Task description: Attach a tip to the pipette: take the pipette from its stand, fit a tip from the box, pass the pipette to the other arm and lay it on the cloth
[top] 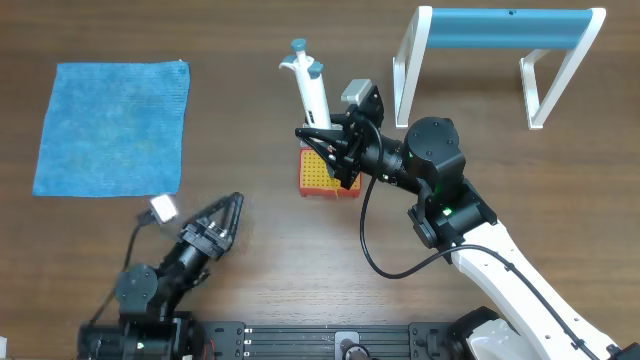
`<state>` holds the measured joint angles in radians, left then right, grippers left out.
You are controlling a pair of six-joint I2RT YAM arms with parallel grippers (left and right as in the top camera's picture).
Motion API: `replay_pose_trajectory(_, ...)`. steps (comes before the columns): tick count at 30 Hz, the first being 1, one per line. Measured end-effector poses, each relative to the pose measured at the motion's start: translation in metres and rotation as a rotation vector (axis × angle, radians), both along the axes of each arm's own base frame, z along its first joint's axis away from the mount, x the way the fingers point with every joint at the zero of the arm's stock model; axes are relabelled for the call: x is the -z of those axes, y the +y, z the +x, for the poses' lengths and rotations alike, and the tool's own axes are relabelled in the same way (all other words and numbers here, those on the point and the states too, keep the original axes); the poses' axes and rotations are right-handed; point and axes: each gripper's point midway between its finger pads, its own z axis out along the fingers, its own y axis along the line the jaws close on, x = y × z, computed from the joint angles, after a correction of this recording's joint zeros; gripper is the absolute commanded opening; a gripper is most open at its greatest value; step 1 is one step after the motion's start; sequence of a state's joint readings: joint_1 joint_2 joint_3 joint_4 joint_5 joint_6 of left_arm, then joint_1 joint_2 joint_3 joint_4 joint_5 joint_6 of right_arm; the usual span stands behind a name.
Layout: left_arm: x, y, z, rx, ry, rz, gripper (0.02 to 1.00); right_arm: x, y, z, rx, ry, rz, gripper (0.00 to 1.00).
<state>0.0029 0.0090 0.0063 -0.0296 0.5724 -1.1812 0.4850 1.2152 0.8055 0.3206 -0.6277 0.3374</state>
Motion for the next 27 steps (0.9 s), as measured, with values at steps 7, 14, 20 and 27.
replay_pose_trajectory(7,-0.072,-0.009,-0.010,0.100,-0.089,-0.301,1.000,-0.001,0.006,-0.015,-0.083,0.100,0.050,0.080)
replay_pose_trajectory(14,-0.171,-0.048,0.026,0.399,-0.176,-0.089,1.000,-0.004,0.008,-0.022,-0.123,0.151,0.075,0.077)
replay_pose_trajectory(20,-0.194,-0.075,0.078,0.759,-0.241,0.035,1.000,-0.011,0.009,-0.024,-0.136,0.149,0.102,0.080)
replay_pose_trajectory(27,-0.200,-0.112,0.067,0.933,-0.325,0.066,1.000,-0.018,0.010,-0.029,-0.165,0.179,0.138,0.080)
